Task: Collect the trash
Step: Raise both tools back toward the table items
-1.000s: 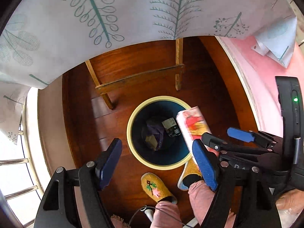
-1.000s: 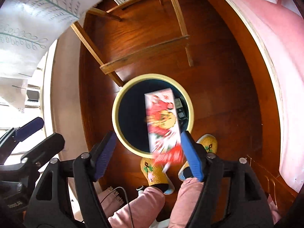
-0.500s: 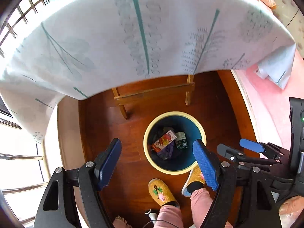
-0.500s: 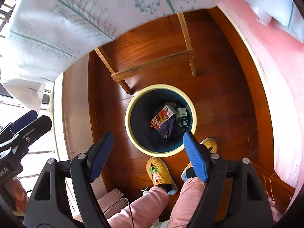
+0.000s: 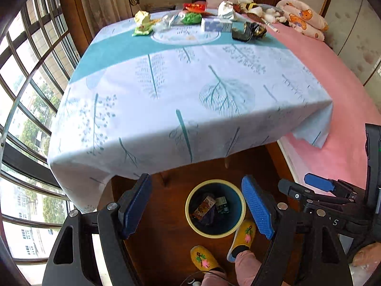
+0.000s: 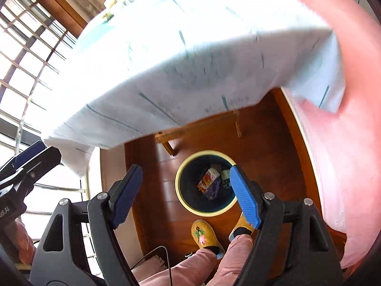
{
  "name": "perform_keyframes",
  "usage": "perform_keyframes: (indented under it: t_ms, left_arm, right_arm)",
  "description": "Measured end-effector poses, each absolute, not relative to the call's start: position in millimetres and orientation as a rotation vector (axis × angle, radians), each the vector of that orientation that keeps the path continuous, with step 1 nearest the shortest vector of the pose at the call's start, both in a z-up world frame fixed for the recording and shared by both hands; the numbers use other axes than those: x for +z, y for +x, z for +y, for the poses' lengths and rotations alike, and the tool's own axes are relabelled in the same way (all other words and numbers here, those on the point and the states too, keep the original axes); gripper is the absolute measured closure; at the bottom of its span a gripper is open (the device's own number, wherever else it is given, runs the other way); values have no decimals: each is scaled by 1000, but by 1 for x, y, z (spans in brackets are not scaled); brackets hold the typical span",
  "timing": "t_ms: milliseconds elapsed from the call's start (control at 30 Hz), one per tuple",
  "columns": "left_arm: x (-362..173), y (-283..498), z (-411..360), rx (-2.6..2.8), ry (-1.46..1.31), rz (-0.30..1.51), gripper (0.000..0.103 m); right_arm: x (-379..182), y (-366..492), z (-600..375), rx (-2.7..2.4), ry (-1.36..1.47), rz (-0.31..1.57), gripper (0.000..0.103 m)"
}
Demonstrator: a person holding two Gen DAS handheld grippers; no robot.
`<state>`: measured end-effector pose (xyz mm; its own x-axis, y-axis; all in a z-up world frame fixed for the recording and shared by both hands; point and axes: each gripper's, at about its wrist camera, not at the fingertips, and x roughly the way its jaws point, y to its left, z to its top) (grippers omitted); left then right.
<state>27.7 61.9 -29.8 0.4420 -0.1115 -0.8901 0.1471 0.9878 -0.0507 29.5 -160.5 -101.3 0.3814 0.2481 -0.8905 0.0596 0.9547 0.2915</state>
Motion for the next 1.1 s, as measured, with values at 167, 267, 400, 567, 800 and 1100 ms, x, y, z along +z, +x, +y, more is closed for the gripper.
perform_keyframes:
  t_ms: [167,267,400,567,800,1100]
  left_arm:
    - [25,40,62,-186,32,1016,23]
    - [51,45,64,-207,23,970,21]
    - [84,58,55,-239,32,905,17]
    - [115,80,43,-291,24,848,13]
    - [120,132,10,-312,45,851,13]
    - [80,245,-56,-222,65,958,13]
  right_arm:
    - [-40,31,-163,118,296,1087,30]
    - [-10,34,-165,111,290,1041,30]
    - [26,41,-174,97,282,973,30]
    - [58,60,-191,82,288,911,30]
    - [65,109,-217,104,280,867,29]
    - [30,244,-277,192,289,944,29]
